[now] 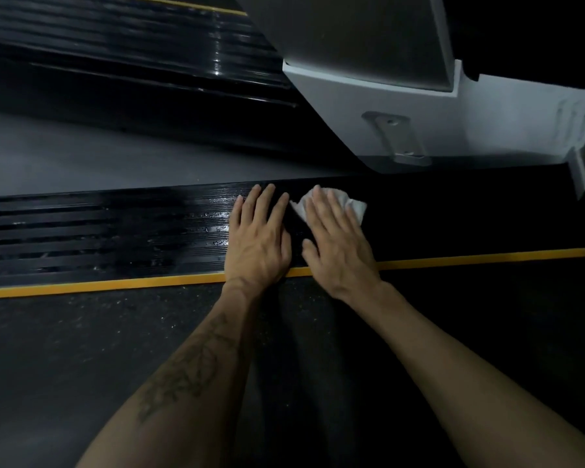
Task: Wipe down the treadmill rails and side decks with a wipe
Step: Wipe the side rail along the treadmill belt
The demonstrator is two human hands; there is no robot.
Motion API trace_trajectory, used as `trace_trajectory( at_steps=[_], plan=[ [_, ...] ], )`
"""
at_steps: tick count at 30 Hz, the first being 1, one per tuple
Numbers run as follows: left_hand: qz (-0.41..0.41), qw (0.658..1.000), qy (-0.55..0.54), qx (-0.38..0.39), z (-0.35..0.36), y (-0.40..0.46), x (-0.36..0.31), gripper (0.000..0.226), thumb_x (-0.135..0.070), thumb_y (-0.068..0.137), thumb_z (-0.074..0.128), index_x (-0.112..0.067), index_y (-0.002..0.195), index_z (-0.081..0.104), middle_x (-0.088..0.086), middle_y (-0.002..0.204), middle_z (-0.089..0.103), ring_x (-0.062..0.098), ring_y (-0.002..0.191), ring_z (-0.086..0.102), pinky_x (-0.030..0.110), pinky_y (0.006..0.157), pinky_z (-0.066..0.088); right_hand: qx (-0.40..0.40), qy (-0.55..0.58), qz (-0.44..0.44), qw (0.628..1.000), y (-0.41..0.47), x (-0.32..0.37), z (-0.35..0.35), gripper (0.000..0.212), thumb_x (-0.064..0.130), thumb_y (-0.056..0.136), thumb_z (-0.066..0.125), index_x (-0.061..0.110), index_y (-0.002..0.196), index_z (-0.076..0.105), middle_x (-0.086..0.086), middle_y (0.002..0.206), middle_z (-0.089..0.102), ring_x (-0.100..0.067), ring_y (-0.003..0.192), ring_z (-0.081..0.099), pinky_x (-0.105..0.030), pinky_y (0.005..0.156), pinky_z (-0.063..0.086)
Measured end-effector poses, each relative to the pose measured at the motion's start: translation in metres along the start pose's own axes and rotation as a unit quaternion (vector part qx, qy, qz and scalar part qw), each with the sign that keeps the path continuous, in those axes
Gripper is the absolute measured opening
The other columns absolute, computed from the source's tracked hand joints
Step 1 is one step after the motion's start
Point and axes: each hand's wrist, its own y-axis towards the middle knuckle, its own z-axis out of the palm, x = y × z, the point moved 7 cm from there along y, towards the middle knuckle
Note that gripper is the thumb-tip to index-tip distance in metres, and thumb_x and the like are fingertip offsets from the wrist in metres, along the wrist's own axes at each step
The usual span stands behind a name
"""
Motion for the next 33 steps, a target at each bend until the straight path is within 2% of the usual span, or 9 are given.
trace_trajectory(
  at_steps=[4,6,10,13,15,17,21,26,33],
  plan=[
    [-0.003,1.0,-0.003,0.005,0.001,-0.001,0.002,0.057,-0.035,0.102,0.032,-0.009,0.15,0.048,0.016,0.159,0.04,0.032,0.152,0.029,0.051,0.127,0.016,0.048,-0.061,-0.152,0.985,-0.04,0.013,0.013,0.077,0.039,0.095,0.032,0.01,0.164,0.013,-0.008,0.172,0.006,-0.022,0.16,0.0,-0.044,0.13,0.005],
    [-0.001,1.0,-0.006,0.004,0.0,-0.002,0.002,0.058,-0.033,0.099,0.032,-0.009,0.15,0.048,0.016,0.16,0.04,0.031,0.153,0.029,0.051,0.127,0.016,0.044,-0.075,-0.172,0.981,-0.05,-0.001,0.01,0.076,0.036,0.095,0.033,0.011,0.164,0.016,-0.008,0.172,0.009,-0.022,0.159,0.004,-0.043,0.13,0.007],
    [-0.009,1.0,-0.024,0.004,-0.001,0.0,0.002,0.058,-0.032,0.098,0.032,-0.009,0.149,0.049,0.014,0.161,0.04,0.029,0.154,0.027,0.05,0.128,0.017,0.016,-0.047,-0.059,0.997,-0.029,-0.026,0.002,0.073,0.035,0.097,0.032,0.011,0.164,0.014,-0.009,0.172,0.008,-0.022,0.159,0.006,-0.048,0.129,0.014],
    [-0.008,0.999,-0.045,-0.003,-0.003,0.0,0.004,0.058,-0.032,0.098,0.034,-0.009,0.148,0.052,0.013,0.159,0.043,0.028,0.153,0.029,0.047,0.128,0.016,0.007,-0.024,0.05,0.998,-0.011,-0.011,0.006,0.077,0.04,0.1,0.035,0.012,0.164,0.002,-0.01,0.172,-0.005,-0.024,0.159,-0.004,-0.045,0.13,0.0],
    [-0.003,0.998,-0.059,0.011,-0.005,0.002,0.006,0.057,-0.031,0.098,0.036,-0.008,0.148,0.051,0.013,0.161,0.041,0.028,0.154,0.028,0.042,0.129,0.012,0.004,-0.03,0.038,0.999,-0.01,0.012,0.01,0.078,0.043,0.099,0.03,0.01,0.164,0.002,-0.011,0.172,-0.006,-0.026,0.159,-0.005,-0.044,0.129,-0.004],
    [0.013,0.998,-0.05,0.03,-0.008,0.0,0.01,0.055,-0.03,0.1,0.039,-0.007,0.149,0.05,0.014,0.162,0.039,0.028,0.154,0.028,0.039,0.128,0.011,0.009,-0.038,-0.027,0.999,-0.024,0.032,0.015,0.079,0.046,0.095,0.024,0.01,0.165,0.01,-0.011,0.172,0.001,-0.025,0.16,-0.001,-0.047,0.13,0.004],
    [0.031,0.999,0.013,-0.019,-0.025,-0.016,0.04,0.052,-0.029,0.101,0.044,-0.007,0.148,0.05,0.016,0.16,0.04,0.031,0.15,0.034,0.041,0.128,0.012,0.023,-0.03,-0.111,0.993,-0.059,0.03,0.023,0.077,0.039,0.095,0.034,0.012,0.165,0.015,-0.006,0.173,0.005,-0.021,0.16,0.002,-0.045,0.13,0.008],
    [-0.021,0.999,0.038,-0.025,-0.027,-0.034,0.072,0.055,-0.037,0.104,0.037,-0.01,0.15,0.047,0.015,0.162,0.036,0.032,0.153,0.027,0.055,0.127,0.014,-0.013,-0.015,-0.035,0.999,-0.043,0.005,0.016,0.074,0.035,0.096,0.028,0.011,0.165,0.012,-0.006,0.173,0.004,-0.02,0.16,0.002,-0.047,0.129,0.012],
    [-0.045,0.997,0.053,-0.039,-0.023,-0.034,0.073,0.055,-0.039,0.103,0.036,-0.014,0.151,0.045,0.012,0.162,0.036,0.029,0.154,0.025,0.054,0.127,0.016,-0.024,-0.012,0.005,1.0,-0.025,0.007,0.019,0.077,0.044,0.097,0.021,0.011,0.164,0.005,-0.009,0.172,-0.003,-0.022,0.16,-0.003,-0.045,0.13,0.005]
  ],
)
